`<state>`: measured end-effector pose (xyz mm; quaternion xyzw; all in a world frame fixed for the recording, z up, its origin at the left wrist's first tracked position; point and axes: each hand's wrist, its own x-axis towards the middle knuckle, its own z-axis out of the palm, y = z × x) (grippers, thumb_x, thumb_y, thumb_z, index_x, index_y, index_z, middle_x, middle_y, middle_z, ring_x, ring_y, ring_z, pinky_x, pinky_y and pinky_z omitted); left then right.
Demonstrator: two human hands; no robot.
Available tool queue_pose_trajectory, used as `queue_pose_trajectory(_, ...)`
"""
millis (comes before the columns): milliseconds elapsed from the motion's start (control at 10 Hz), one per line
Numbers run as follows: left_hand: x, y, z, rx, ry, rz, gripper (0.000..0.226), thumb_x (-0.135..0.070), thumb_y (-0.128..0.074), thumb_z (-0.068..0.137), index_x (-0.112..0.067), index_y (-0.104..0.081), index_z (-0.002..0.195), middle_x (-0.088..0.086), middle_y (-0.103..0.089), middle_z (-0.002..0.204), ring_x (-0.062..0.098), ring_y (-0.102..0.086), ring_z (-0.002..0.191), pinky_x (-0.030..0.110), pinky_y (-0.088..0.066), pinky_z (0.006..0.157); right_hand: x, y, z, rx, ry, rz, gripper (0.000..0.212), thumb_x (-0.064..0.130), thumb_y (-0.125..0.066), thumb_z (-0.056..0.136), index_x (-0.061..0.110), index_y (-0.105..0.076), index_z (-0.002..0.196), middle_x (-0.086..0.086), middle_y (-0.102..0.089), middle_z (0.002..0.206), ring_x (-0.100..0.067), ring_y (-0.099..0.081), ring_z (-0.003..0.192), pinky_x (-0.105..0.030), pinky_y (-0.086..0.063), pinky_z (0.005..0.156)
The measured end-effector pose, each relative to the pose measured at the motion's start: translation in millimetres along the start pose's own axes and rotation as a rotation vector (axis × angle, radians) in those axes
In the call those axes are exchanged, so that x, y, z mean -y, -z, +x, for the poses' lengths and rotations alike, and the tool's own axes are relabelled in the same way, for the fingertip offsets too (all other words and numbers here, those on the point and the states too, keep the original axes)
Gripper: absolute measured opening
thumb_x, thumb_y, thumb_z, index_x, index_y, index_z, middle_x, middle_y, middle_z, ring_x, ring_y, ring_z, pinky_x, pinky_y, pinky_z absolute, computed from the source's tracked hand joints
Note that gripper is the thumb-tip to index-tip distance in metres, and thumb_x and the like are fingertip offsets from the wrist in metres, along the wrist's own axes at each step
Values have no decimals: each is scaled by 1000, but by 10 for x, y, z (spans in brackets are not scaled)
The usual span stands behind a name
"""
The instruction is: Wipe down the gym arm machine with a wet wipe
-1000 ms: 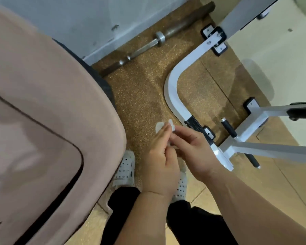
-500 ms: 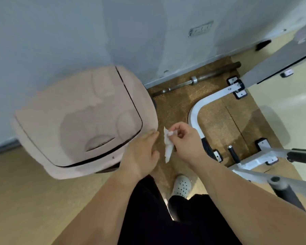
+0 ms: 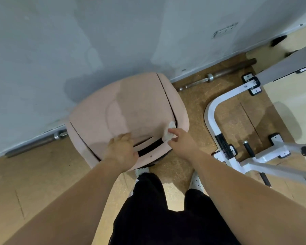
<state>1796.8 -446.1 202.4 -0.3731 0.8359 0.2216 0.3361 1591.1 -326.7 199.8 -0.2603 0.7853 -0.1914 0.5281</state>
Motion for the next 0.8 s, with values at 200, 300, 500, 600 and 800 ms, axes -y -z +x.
queue_pose_trajectory(200,294,88,197,41,-64,-67,67,-48,-52,94,-25,-32,154,5,-16,168,27,-18,153,47,-25,121,160,-268,193,24,-229,49,59,16,-56,104,17,-35,159,-11,-35,162,-29,-47,134,-19,-38,87)
queue_pose_trajectory(300,337,177,240,52,-56,-250,64,-46,-56,95,-24,-37,152,5,-24,165,26,-29,148,43,-35,116,277,-349,229,62,-279,-21,51,19,-56,103,11,-45,152,-14,-44,155,-32,-49,135,-35,-43,107)
queue_pose_trajectory(500,403,401,66,73,-60,-297,58,-46,-57,96,-24,-43,148,7,-24,165,30,-41,140,38,-39,110,512,-249,-68,16,-190,-156,43,22,-55,105,13,-54,146,-9,-36,162,-28,-35,149,-32,-33,113)
queue_pose_trajectory(600,429,598,-89,77,-43,-271,60,-47,-54,99,-20,-40,151,11,-19,166,27,-27,150,34,-29,117,612,-98,-333,2,-146,-116,44,22,-57,104,15,-54,147,-7,-38,161,-29,-41,144,-34,-38,112)
queue_pose_trajectory(800,263,1127,-715,-162,33,-371,68,-48,-54,100,-20,-30,158,8,-12,169,18,-11,155,31,-14,121,849,464,-901,-65,-14,-19,48,33,-61,102,20,-54,148,-5,-49,153,-24,-52,130,-34,-45,104)
